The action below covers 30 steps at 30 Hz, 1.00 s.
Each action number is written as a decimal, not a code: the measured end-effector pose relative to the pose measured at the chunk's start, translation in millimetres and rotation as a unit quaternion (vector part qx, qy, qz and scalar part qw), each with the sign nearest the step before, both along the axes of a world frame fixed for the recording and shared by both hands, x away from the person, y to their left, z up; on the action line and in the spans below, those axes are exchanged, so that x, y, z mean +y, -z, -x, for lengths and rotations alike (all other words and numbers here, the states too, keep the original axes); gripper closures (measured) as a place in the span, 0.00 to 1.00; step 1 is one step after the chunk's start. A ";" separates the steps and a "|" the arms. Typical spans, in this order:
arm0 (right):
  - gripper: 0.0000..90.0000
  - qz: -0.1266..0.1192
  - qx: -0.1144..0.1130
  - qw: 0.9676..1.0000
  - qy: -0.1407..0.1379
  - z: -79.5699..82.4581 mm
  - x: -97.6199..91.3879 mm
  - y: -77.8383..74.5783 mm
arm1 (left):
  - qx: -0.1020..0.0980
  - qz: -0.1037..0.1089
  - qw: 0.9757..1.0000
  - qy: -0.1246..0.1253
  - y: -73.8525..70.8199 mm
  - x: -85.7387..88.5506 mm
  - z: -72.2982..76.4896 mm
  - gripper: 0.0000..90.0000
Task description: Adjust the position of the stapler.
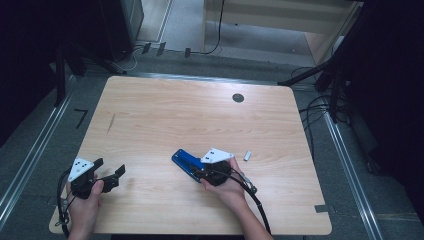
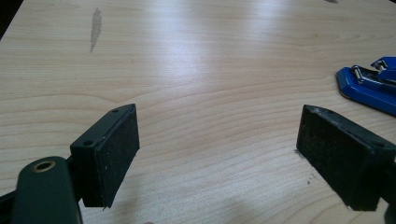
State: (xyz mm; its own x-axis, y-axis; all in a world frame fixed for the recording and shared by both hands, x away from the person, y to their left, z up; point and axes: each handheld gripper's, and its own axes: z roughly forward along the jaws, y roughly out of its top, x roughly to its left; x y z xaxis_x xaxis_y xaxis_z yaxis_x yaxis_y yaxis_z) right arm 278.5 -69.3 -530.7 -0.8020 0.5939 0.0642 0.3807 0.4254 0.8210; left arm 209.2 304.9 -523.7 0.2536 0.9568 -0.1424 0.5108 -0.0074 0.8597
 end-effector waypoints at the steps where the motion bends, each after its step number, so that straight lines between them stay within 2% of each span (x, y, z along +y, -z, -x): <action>1: 0.75 0.001 -0.002 1.000 -0.002 2.7 -3.7 0.3 | 0.000 -0.002 1.000 0.001 0.0 -0.3 0.2 0.15; 12: 0.75 -0.007 -0.006 1.000 -0.011 16.2 -18.4 2.9 | -0.005 -0.012 1.000 0.004 -2.4 -1.1 2.0 0.13; 15: 0.75 -0.012 -0.010 1.000 -0.013 20.8 -22.5 4.5 | -0.009 -0.027 1.000 0.010 -5.2 -5.4 4.1 0.13; 17: 0.75 -0.011 -0.013 1.000 -0.013 22.1 -23.2 5.3 | -0.009 -0.028 0.999 0.012 -6.2 -7.2 4.6 0.13; 18: 0.75 -0.010 -0.016 1.000 -0.013 22.6 -22.9 5.6 | -0.012 -0.019 1.000 0.019 -8.3 -12.0 5.1 0.13; 22: 0.73 -0.015 -0.016 1.000 -0.008 23.6 -22.7 6.3 | -0.015 -0.024 0.999 0.032 -10.7 -22.7 6.3 0.13; 23: 0.68 -0.022 -0.013 1.000 -0.005 23.5 -23.2 6.4 | -0.016 -0.026 0.999 0.038 -11.3 -26.6 6.8 0.13; 24: 0.53 -0.034 -0.006 0.999 0.001 23.8 -24.2 4.7 | -0.017 -0.026 0.998 0.049 -11.9 -35.0 7.8 0.14; 25: 0.49 -0.036 -0.007 0.999 0.004 24.4 -25.1 3.3 | -0.017 -0.027 0.998 0.053 -12.2 -39.3 8.1 0.15; 27: 0.45 -0.041 -0.007 0.999 0.006 25.3 -26.1 1.8 | -0.016 -0.020 0.998 0.057 -12.5 -43.9 8.3 0.15; 28: 0.41 -0.046 -0.011 0.999 0.010 27.2 -28.3 -1.4 | -0.012 -0.012 0.997 0.070 -13.8 -52.6 8.1 0.15; 30: 0.40 -0.049 -0.012 0.999 0.012 28.3 -29.5 -2.8 | -0.012 -0.013 0.997 0.075 -14.4 -58.1 8.2 0.16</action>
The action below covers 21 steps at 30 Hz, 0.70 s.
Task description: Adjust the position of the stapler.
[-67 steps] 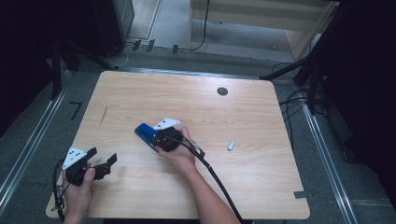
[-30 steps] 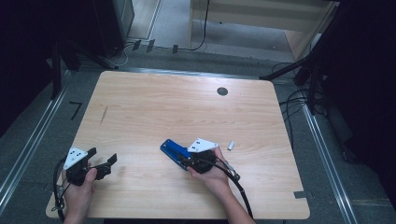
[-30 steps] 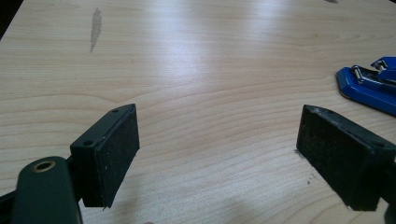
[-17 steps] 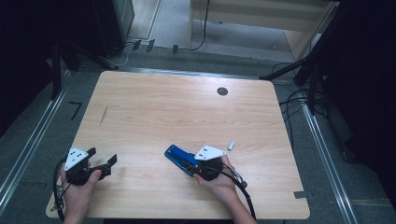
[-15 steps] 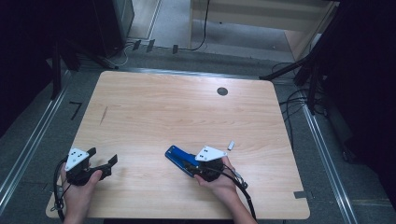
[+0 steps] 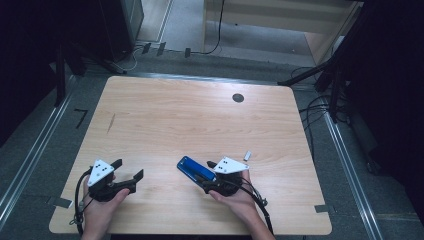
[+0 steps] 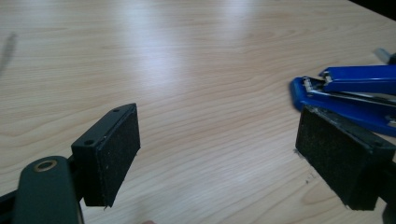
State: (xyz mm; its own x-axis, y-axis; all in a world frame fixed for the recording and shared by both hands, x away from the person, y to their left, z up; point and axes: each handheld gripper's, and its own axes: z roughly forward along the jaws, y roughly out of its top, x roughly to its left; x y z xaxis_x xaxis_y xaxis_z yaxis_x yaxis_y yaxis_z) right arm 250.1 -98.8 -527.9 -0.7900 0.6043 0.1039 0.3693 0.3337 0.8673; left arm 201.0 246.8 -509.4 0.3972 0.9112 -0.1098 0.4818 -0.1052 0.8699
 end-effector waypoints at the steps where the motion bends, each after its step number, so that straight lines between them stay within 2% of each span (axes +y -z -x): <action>1: 0.39 -0.002 -0.002 1.000 0.001 1.0 -1.5 -1.4 | 0.000 -0.001 1.000 0.007 -0.6 -5.8 0.0 0.16; 3: 0.38 -0.008 -0.002 1.000 0.006 3.7 -4.1 -3.8 | 0.000 -0.003 1.000 0.023 -1.7 -16.9 0.0 0.17; 5: 0.38 -0.013 -0.003 1.000 0.012 7.2 -7.5 -6.6 | -0.001 -0.005 0.999 0.035 -2.8 -32.3 -0.1 0.22; 7: 0.39 -0.015 -0.002 1.000 0.013 8.2 -8.9 -7.5 | 0.000 -0.007 0.999 0.038 -3.0 -36.7 -0.4 0.23; 10: 0.39 -0.021 -0.004 1.000 0.020 12.1 -15.0 -10.7 | 0.000 -0.005 0.998 0.059 -2.1 -53.4 -0.3 0.35; 12: 0.39 -0.022 -0.003 1.000 0.022 13.3 -16.8 -11.2 | 0.001 -0.005 0.998 0.066 -1.5 -57.5 -0.2 0.40; 13: 0.39 -0.023 -0.003 0.999 0.023 14.4 -18.6 -11.3 | 0.000 -0.006 0.997 0.072 -0.8 -61.5 0.0 0.40; 14: 0.39 -0.025 0.000 0.999 0.023 16.6 -22.3 -10.8 | 0.001 -0.008 0.996 0.085 0.7 -69.2 0.1 0.46; 16: 0.40 -0.024 0.001 0.999 0.025 19.9 -25.7 -10.2 | 0.003 -0.010 0.995 0.095 2.9 -76.7 0.5 0.53; 20: 0.42 -0.027 0.000 0.999 0.030 24.7 -32.8 -9.2 | 0.009 -0.005 0.994 0.110 6.4 -85.0 -0.4 0.64; 21: 0.42 -0.027 0.000 0.999 0.030 24.7 -32.8 -9.2 | 0.012 -0.006 0.993 0.114 7.2 -87.6 -1.2 0.64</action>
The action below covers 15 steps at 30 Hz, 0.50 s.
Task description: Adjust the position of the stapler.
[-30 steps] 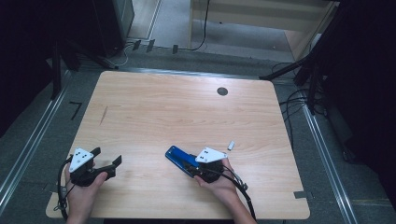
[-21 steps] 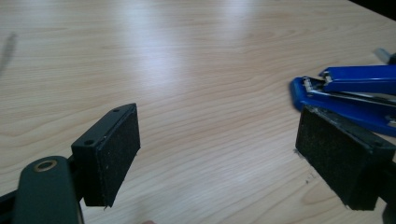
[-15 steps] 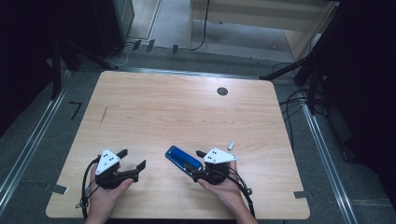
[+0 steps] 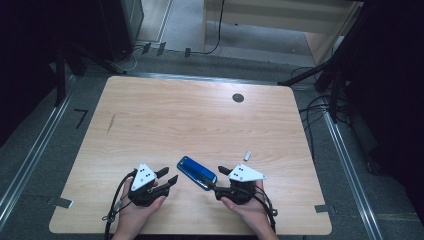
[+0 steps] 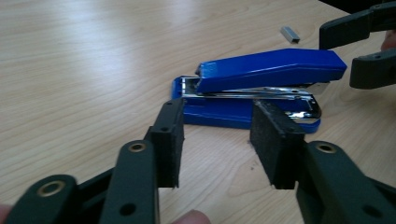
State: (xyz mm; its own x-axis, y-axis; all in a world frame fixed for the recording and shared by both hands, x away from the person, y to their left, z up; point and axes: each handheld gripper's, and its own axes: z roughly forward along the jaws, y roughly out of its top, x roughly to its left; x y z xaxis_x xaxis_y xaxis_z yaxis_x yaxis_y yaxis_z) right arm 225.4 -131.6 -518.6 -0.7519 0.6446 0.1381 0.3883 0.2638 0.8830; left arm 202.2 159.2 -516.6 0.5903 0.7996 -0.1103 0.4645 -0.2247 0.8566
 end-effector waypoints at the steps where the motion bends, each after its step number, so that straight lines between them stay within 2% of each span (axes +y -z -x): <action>1: 0.43 -0.002 0.000 1.000 0.003 0.8 -2.1 0.5 | 0.001 0.000 1.000 0.005 1.2 -3.1 -1.1 0.66; 6: 0.48 -0.011 0.001 1.000 0.010 6.3 -11.1 6.5 | 0.008 -0.007 1.000 0.028 4.6 -16.8 -6.3 0.79; 13: 0.54 -0.011 0.000 1.000 0.010 8.4 -16.8 11.2 | 0.020 -0.016 0.999 0.040 9.0 -32.9 -14.2 0.87; 14: 0.56 -0.018 0.011 1.000 0.011 8.4 -18.7 13.9 | 0.022 -0.016 0.999 0.041 9.5 -35.3 -15.4 0.90; 15: 0.58 -0.019 0.013 1.000 0.009 8.3 -19.1 15.4 | 0.021 -0.025 0.998 0.045 10.3 -39.7 -17.8 0.91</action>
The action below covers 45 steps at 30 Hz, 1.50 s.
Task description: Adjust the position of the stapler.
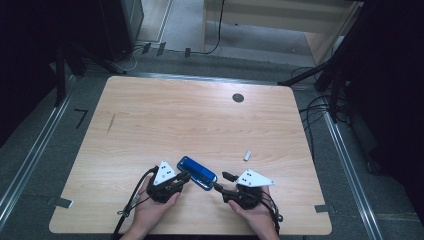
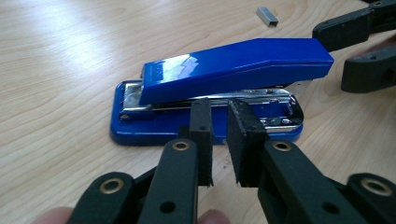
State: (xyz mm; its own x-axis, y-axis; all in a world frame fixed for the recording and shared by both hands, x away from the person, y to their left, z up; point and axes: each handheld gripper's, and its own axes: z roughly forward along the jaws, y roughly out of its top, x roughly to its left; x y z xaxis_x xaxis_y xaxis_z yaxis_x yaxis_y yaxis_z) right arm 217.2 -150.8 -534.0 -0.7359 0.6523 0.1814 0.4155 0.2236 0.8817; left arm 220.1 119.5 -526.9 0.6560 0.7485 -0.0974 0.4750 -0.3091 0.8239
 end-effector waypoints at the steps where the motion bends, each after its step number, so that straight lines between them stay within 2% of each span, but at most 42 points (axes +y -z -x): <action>1: 0.58 0.000 0.000 1.000 0.000 0.0 0.0 0.0 | 0.000 0.000 1.000 0.000 0.0 0.0 0.0 0.92; 2: 0.59 0.003 0.007 1.000 -0.003 0.0 -0.1 1.0 | -0.001 -0.004 1.000 0.003 0.1 -1.5 -1.0 0.92; 5: 0.60 0.011 0.008 1.000 -0.004 -0.2 -0.1 2.6 | -0.002 -0.007 1.000 0.008 1.8 -3.9 -2.7 0.94; 6: 0.63 0.014 0.008 1.000 -0.004 -0.3 0.0 2.9 | 0.000 -0.008 1.000 0.009 2.5 -4.4 -3.0 0.94; 7: 0.70 0.020 0.009 1.000 -0.016 -0.1 1.1 4.0 | 0.002 -0.008 1.000 0.013 3.2 -4.8 -3.3 0.95; 10: 0.74 0.018 0.016 0.999 -0.023 -0.4 2.9 4.8 | 0.004 -0.014 1.000 0.019 4.6 -7.3 -5.1 0.96; 15: 0.87 0.019 0.015 1.000 -0.011 -1.4 7.9 5.5 | 0.006 -0.022 0.999 0.022 5.0 -9.8 -8.1 0.97; 18: 1.00 0.015 0.019 1.000 -0.011 -3.0 9.1 3.8 | 0.009 -0.022 1.000 0.020 5.0 -10.5 -9.3 1.00; 23: 1.00 0.017 0.027 0.999 -0.015 -3.9 11.3 3.8 | 0.028 -0.020 0.999 0.017 6.0 -10.0 -13.6 1.00; 31: 1.00 0.018 0.028 0.999 -0.009 -3.9 12.4 2.1 | 0.015 -0.037 0.999 0.019 5.8 -13.5 -10.7 1.00; 45: 1.00 0.034 0.020 0.999 -0.002 -1.8 15.5 -0.8 | 0.013 -0.039 0.999 0.020 5.8 -14.0 -10.6 1.00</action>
State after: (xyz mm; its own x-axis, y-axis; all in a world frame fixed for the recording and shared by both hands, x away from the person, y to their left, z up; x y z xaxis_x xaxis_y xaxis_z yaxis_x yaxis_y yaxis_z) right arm 219.0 -135.3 -533.2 -0.7321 0.6605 0.1667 0.4494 0.2845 0.8468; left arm 230.7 105.4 -532.7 0.6831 0.7280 -0.0573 0.4826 -0.3911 0.7837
